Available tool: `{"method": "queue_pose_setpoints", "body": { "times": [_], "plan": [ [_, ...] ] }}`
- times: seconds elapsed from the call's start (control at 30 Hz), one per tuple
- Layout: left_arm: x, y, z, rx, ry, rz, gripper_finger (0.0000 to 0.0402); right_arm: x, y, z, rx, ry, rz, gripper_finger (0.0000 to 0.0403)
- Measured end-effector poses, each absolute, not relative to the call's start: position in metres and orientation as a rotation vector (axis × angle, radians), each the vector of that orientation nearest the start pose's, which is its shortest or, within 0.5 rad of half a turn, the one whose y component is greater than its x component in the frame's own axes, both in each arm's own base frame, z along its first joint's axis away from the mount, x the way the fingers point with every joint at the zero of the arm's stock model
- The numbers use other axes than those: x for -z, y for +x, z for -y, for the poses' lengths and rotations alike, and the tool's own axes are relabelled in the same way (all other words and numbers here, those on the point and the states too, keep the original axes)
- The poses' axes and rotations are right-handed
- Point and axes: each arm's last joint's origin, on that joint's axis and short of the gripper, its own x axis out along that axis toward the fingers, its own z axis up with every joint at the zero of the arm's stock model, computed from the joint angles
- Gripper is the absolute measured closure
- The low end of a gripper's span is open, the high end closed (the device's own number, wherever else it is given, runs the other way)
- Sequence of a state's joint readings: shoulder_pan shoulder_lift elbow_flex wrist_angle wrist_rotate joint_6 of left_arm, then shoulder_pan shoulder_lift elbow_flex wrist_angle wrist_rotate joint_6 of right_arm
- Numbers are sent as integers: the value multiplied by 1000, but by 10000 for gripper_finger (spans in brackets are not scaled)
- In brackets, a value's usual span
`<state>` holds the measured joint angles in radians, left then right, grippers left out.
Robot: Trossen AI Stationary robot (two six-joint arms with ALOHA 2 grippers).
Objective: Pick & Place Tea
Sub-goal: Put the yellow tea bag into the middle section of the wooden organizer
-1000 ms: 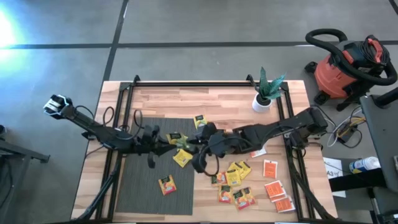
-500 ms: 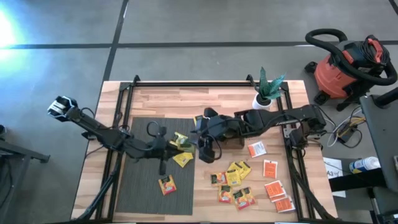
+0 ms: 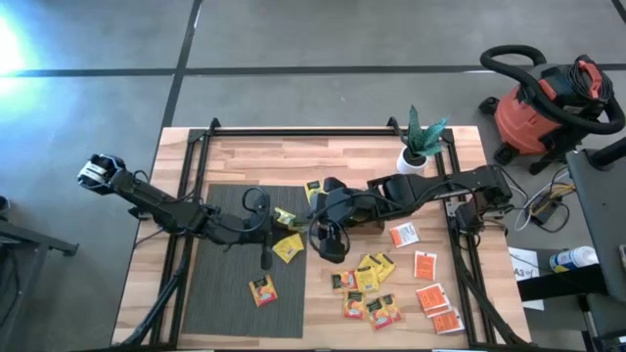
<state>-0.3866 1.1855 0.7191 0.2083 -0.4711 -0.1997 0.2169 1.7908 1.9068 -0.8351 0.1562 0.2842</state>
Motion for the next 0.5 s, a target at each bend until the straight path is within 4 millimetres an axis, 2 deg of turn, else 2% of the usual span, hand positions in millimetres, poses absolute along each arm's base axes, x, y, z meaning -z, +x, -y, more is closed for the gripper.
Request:
{"method": "queue_pose_setpoints", "body": {
  "times": [0.5],
  "plan": [
    [-275, 256, 88, -93, -48, -223, 388, -384, 378, -78, 60, 123, -717, 223]
  ]
}}
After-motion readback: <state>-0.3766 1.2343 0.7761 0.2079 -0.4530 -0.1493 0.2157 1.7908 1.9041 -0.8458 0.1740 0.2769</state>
